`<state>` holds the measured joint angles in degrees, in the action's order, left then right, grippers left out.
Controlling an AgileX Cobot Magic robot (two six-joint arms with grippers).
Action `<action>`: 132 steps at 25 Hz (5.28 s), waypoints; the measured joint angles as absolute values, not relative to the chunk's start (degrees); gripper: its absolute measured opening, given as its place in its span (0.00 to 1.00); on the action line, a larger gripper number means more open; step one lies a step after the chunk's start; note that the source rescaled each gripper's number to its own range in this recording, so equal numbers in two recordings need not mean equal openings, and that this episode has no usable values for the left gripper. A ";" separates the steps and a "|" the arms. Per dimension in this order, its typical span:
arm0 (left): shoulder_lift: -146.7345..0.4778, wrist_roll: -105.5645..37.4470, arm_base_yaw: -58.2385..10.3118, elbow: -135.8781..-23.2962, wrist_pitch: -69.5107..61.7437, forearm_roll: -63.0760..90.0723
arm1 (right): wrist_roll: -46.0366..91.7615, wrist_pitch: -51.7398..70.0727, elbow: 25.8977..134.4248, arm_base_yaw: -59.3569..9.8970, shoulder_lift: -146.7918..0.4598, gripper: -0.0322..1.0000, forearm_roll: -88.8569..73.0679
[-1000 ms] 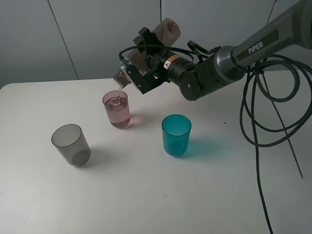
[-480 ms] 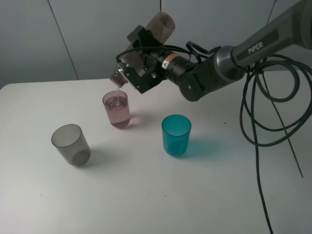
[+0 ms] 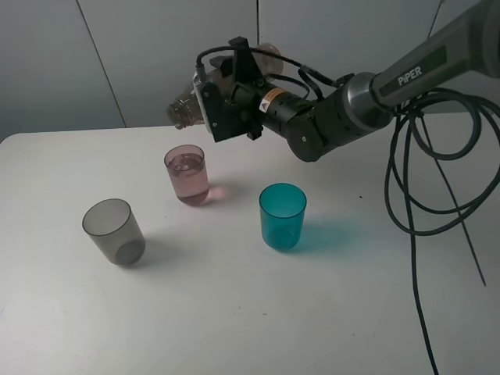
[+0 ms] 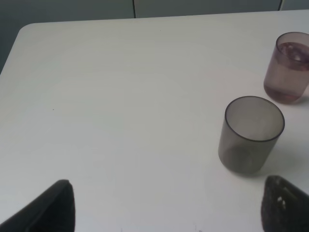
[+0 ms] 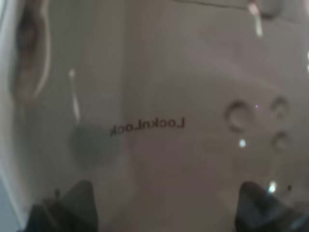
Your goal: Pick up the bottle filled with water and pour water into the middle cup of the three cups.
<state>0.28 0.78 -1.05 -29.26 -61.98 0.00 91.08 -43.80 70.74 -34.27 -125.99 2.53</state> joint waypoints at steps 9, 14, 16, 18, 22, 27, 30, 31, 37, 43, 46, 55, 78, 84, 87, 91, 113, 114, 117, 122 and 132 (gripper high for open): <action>0.28 0.78 -1.05 -29.26 -61.98 0.00 | 57.98 -39.35 70.16 -33.51 -124.73 0.03 0.66; 0.28 0.78 -1.05 -29.26 -61.98 0.00 | 34.22 -40.31 65.57 -29.16 -120.16 0.03 5.60; 0.28 0.78 -1.05 -29.26 -61.98 0.00 | 24.81 -41.03 62.87 -26.67 -118.47 0.03 9.01; 0.28 0.78 -1.05 -29.26 -61.98 0.00 | 16.35 -42.00 60.87 -24.29 -117.34 0.03 12.49; 0.28 0.78 -1.05 -29.26 -61.98 0.00 | -1.22 -42.61 59.08 -18.51 -117.09 0.03 20.73; 0.28 0.78 -1.05 -29.26 -61.98 0.00 | -8.24 -44.42 59.09 -15.00 -118.77 0.03 21.69; 0.28 0.78 -1.05 -29.26 -61.98 0.00 | -8.94 -47.11 59.09 -14.40 -121.27 0.03 19.96; 0.28 0.78 -1.05 -29.26 -61.98 0.00 | -8.94 -47.97 59.09 -14.30 -122.50 0.03 19.96; 0.28 0.78 -1.05 -29.26 -61.98 0.00 | -8.94 -57.48 59.09 -14.30 -128.56 0.03 19.46; 0.28 0.78 -1.05 -29.26 -61.98 0.00 | -8.94 -60.47 59.09 -14.30 -130.68 0.03 18.86; 0.28 0.78 -1.05 -29.26 -61.98 0.00 | -8.94 -59.61 59.09 -14.30 -130.68 0.03 18.62; 0.28 0.78 -1.05 -29.26 -61.98 0.00 | -8.94 -54.58 59.19 -14.30 -130.68 0.03 18.24; 0.28 0.78 -1.05 -29.26 -61.98 0.00 | -4.26 -46.17 46.76 -14.30 -121.01 0.99 16.17; 0.28 0.78 -1.05 -29.26 -61.98 0.00 | -0.48 -41.43 37.13 -14.30 -110.81 0.99 10.77; 0.28 0.78 -1.05 -29.26 -61.98 0.00 | 0.00 -37.45 35.53 -14.30 -103.90 0.99 10.77; 0.28 0.78 -1.05 -29.26 -61.98 0.00 | -0.59 -26.43 35.53 -14.30 -89.29 1.00 9.98; 0.28 0.78 -1.05 -29.26 -61.98 0.00 | -2.34 49.86 35.45 -14.30 -9.74 1.00 3.40; 0.28 0.78 -1.05 -29.26 -61.98 0.00 | -2.34 51.78 35.45 -14.30 -7.84 1.00 3.27; 0.28 0.78 -1.05 -29.26 -61.98 0.00 | -2.34 57.31 35.45 -14.30 -3.50 1.00 1.81; 0.28 0.78 -1.05 -29.26 -61.98 0.00 | -2.34 63.21 35.45 -14.30 -0.15 1.00 0.82; 0.28 0.90 -1.05 -29.26 -61.98 0.00 | -2.34 63.40 29.27 -14.30 -0.15 1.00 -3.61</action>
<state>0.28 0.90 -1.05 -29.26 -61.98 0.00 -2.34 63.40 29.27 -14.30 -0.15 -3.61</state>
